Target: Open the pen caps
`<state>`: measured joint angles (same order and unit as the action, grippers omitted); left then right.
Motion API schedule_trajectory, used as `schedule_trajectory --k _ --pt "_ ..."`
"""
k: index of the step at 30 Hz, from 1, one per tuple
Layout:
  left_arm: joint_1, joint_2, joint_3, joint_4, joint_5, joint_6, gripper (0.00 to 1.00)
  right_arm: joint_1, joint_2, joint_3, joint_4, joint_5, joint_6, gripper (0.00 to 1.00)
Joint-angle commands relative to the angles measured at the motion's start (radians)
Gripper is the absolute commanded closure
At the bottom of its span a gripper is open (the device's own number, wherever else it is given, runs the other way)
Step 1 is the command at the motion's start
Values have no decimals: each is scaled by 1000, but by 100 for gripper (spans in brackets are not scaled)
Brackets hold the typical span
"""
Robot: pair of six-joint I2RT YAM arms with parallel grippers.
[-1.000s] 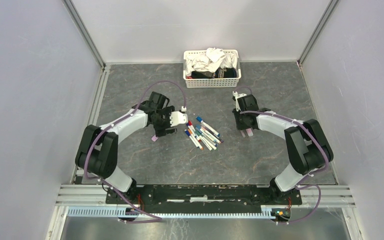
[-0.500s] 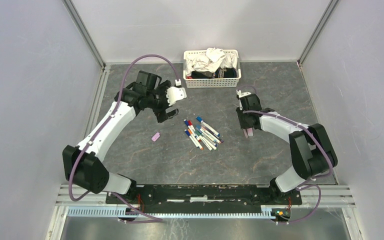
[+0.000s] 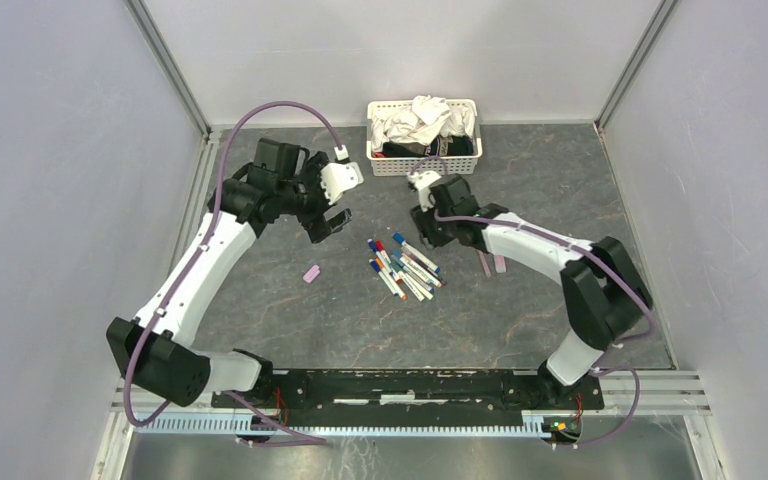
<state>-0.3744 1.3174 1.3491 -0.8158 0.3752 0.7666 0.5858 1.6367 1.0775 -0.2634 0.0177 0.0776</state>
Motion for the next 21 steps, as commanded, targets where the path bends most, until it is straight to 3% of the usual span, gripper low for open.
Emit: schedule_trajectory --k 1,8,21 --pt "24 5 7 -23 9 -70 0 46 96 61 16 -84 -57 53" --pt "81 46 -18 -22 24 -92 0 55 183 67 30 -98 -60 57" --pt "86 49 -55 -65 74 -86 0 53 267 96 19 -73 -95 63"
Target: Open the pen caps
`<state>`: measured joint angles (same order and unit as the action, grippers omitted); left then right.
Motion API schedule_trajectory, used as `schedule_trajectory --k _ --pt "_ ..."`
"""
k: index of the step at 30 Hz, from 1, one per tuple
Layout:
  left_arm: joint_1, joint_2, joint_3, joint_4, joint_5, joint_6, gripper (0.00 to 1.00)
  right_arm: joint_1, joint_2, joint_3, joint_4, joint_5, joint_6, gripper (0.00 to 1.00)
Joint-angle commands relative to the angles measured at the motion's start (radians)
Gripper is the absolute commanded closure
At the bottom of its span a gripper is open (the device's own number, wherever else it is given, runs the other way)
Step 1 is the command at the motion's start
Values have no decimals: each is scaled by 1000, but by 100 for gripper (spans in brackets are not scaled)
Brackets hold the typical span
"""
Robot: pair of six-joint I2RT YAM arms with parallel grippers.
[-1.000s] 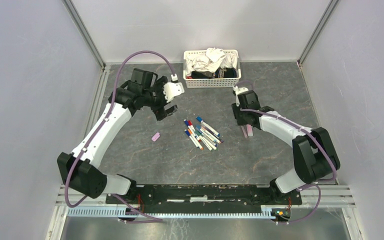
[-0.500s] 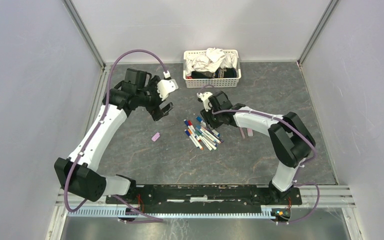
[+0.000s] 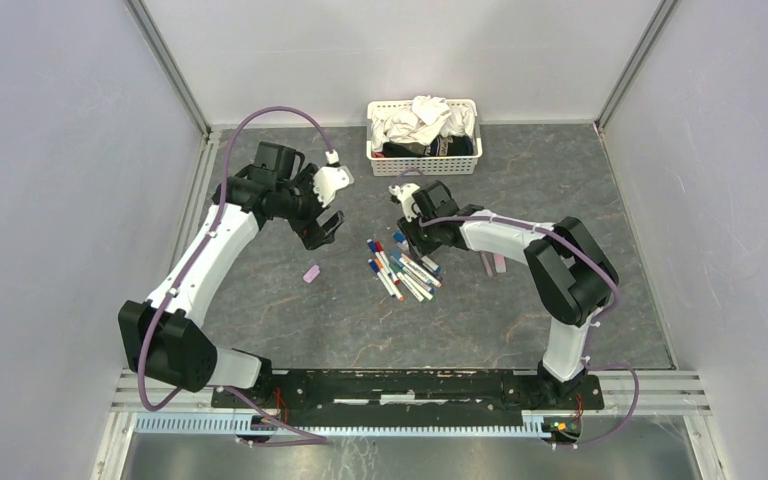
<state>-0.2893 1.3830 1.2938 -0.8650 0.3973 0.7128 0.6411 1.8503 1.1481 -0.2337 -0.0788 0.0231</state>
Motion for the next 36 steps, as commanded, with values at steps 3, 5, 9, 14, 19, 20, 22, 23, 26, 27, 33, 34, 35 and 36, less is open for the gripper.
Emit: schedule_trajectory --k 3,5,9,14,19,20,22,23,26,27,33,34,35,36 --pt "1 -18 4 -29 63 -25 0 -7 57 10 2 27 -40 64" --pt "1 -20 4 -37 68 -18 0 -13 50 -5 11 17 -38 64" --pt "2 -25 8 -52 84 -7 0 -23 23 -25 15 -45 -39 64" --pt "1 -21 15 -55 91 -7 0 -42 -38 13 -7 -117 -38 64" --pt "1 -24 26 -66 97 -5 0 -73 -56 54 -31 -139 -29 69" --pt "1 -25 28 -69 98 -4 0 -75 -54 56 -35 -139 -30 69" --pt "1 -28 26 -69 95 0 0 -75 -46 56 -41 -140 -34 69" --pt "1 -31 26 -70 96 0 0 -75 -41 51 -41 -144 -34 69" --pt "1 -33 23 -73 97 5 0 -75 -33 29 -28 -157 -29 69" --pt "1 -34 23 -74 98 5 0 -75 -33 22 -22 -158 -28 69" --pt "2 -35 21 -79 102 7 0 -75 -12 5 -18 -147 -31 68" --pt "1 -35 22 -80 101 8 0 -74 -9 4 -20 -147 -34 67" --pt "1 -35 22 -80 102 9 0 -73 -5 1 -21 -144 -36 67" --pt "1 -34 21 -81 103 9 0 -71 -1 -6 -21 -131 -38 67"
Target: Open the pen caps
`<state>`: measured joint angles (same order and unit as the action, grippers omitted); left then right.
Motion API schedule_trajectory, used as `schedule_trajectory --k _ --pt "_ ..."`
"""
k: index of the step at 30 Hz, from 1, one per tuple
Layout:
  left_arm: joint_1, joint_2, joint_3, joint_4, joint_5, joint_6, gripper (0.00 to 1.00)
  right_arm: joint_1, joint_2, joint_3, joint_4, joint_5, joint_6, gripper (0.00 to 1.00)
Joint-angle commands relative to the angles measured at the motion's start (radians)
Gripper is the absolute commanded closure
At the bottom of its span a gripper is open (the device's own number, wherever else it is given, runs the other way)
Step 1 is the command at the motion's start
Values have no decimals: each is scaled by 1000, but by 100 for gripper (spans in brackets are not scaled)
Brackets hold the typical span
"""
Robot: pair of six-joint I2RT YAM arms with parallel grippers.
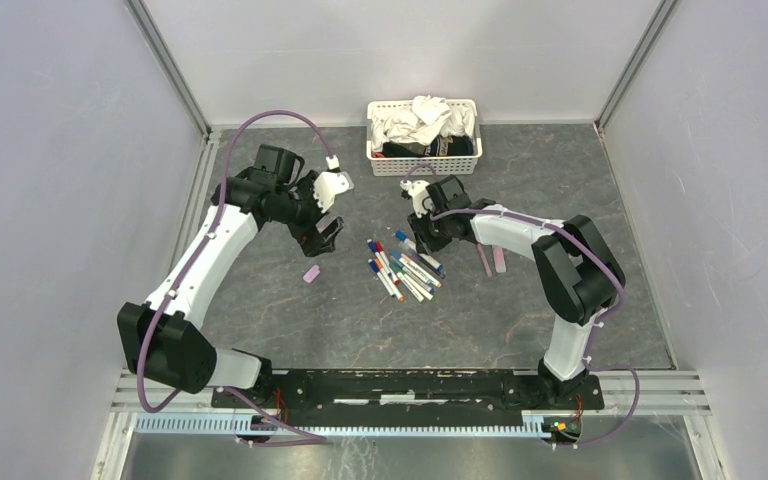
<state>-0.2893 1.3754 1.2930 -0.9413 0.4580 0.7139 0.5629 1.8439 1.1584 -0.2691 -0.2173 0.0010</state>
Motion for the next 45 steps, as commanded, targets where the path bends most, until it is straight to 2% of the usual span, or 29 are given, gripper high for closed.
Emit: schedule_trajectory --k 1,11,14,16,19,23,25,30,34,41,45 --pt "1 -26 22 -6 42 10 0 8 8 -23 16 23 -17 67" --pt "1 -21 31 -16 61 24 0 34 6 -81 40 173 -28 67" --pt "1 -22 24 -20 83 42 0 34 -2 -54 31 150 -27 74" --pt "1 -27 10 -26 106 80 0 34 -27 -21 17 110 -27 87" --pt "1 -43 -18 -28 149 152 0 34 -73 42 -18 45 -20 100" --pt "-5 -81 -56 -36 223 292 0 34 -123 106 -75 -105 18 100" --pt "-18 -90 -59 -45 227 352 0 35 -124 132 -116 -240 42 100" --pt "-60 -104 -57 -91 176 537 0 68 -137 126 -157 -451 93 100" --pt "-116 -139 -86 -106 82 676 1 115 -126 146 -167 -542 131 100" --pt "-225 -134 -104 -125 -50 750 9 161 -107 180 -83 -681 218 100" --pt "-248 -120 -105 -139 -87 768 22 170 -97 192 -77 -709 224 100"
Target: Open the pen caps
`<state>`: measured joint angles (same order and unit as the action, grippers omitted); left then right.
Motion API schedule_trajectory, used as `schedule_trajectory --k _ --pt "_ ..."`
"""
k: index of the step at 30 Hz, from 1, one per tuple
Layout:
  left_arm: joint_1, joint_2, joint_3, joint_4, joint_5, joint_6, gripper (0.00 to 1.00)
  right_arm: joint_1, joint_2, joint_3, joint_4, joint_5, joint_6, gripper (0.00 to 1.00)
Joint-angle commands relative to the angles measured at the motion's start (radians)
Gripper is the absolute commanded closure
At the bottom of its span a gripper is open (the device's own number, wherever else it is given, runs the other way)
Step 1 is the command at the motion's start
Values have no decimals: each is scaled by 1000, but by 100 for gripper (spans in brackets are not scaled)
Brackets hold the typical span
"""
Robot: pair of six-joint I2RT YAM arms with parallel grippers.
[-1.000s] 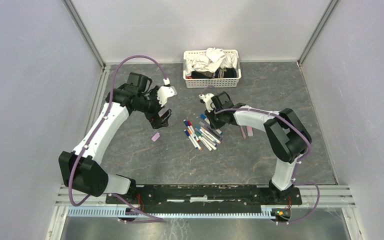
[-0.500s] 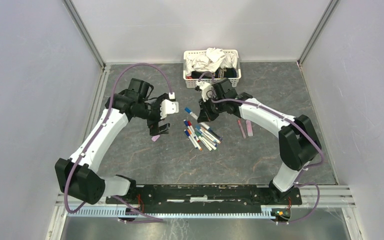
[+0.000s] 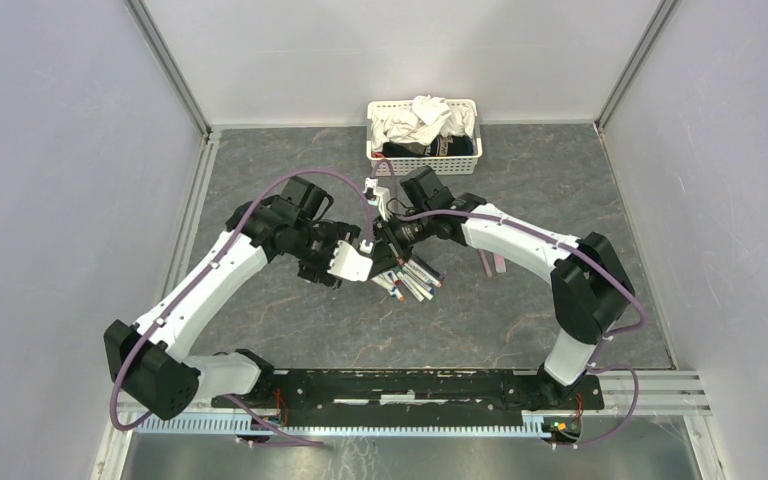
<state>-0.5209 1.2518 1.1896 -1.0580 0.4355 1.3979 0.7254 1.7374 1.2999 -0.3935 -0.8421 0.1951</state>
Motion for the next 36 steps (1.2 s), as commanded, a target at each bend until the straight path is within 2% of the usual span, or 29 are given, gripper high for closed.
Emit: schedule_trajectory --k 1,8,11,12,13,15,16,19,23,26,30,36 --pt "-18 7 -4 -23 -68 85 26 7 10 47 52 -91 32 100" --pt "-38 8 -17 -34 -68 84 59 8 20 42 90 -114 57 100" --pt "-51 11 -7 -50 -64 72 66 7 31 38 136 -129 95 100" --pt "-56 12 -3 -56 -64 70 70 10 35 38 154 -133 107 91" --pt "-60 13 -1 -57 -65 67 77 11 38 38 162 -129 117 75" --pt "-63 14 3 -59 -72 63 96 16 48 43 180 -127 131 56" --pt "-63 15 7 -60 -76 60 98 21 56 51 183 -129 133 51" --pt "-64 25 17 -66 -82 54 98 34 85 75 177 -131 128 49" --pt "-64 33 33 -69 -102 40 98 37 107 76 169 -145 114 57" --pt "-61 50 48 -68 -140 21 98 35 99 62 124 -144 60 72" --pt "-4 75 78 -61 -162 25 98 19 62 -1 82 -127 3 100" --pt "153 96 93 -61 -125 76 98 -42 -34 -143 50 -69 -49 100"
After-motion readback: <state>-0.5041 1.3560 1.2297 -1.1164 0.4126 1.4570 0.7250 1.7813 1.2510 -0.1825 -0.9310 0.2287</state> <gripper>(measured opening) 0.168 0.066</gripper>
